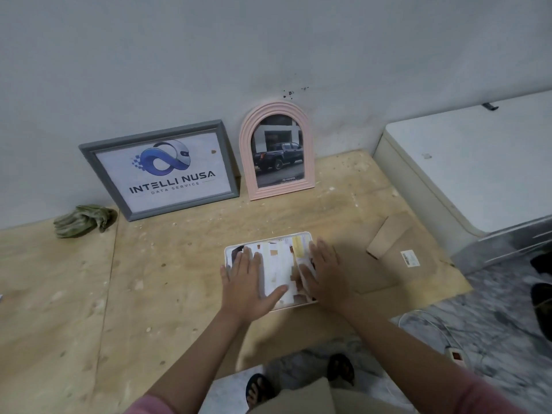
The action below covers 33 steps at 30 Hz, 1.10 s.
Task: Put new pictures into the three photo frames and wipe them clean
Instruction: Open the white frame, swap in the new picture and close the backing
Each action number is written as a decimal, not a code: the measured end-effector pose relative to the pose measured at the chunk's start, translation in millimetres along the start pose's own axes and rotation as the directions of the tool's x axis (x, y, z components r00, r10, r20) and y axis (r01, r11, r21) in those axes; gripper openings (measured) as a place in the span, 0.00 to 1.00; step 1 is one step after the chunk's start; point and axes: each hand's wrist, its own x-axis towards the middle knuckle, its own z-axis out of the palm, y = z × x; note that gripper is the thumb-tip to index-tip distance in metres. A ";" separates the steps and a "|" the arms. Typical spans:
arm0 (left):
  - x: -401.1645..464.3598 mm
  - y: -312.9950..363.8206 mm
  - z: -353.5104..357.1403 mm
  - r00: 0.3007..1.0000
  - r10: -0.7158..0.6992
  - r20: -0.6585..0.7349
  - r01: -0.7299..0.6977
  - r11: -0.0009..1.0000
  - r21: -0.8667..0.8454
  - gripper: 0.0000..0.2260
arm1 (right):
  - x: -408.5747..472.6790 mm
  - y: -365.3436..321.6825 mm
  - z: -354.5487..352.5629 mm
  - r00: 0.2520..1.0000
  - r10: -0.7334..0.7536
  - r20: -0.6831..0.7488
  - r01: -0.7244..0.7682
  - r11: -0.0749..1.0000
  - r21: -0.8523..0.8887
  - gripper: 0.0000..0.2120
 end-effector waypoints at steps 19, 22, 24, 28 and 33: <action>44.2 238.2 45.3 0.892 -0.444 0.081 0.409 0.720 -0.560 0.09 | -7.0 186.6 -124.9 0.896 0.444 -0.004 -0.443 0.895 0.054 0.18; 47.7 248.3 47.9 0.867 -0.487 0.104 0.453 0.687 -0.568 0.11 | -8.7 190.7 -124.6 0.911 0.410 0.034 -0.412 0.909 0.060 0.17; 50.7 251.0 47.5 0.849 -0.519 0.095 0.468 0.658 -0.590 0.11 | -9.2 191.0 -123.8 0.913 0.406 0.035 -0.407 0.911 0.062 0.18; 58.0 253.1 43.3 0.786 -0.605 0.126 0.532 0.558 -0.636 0.09 | -3.7 191.7 -128.9 0.875 0.484 0.018 -0.482 0.867 0.128 0.18; 64.2 248.0 44.2 0.713 -0.672 0.201 0.594 0.426 -0.682 0.07 | 4.4 192.2 -136.5 0.800 0.600 0.018 -0.592 0.784 0.186 0.20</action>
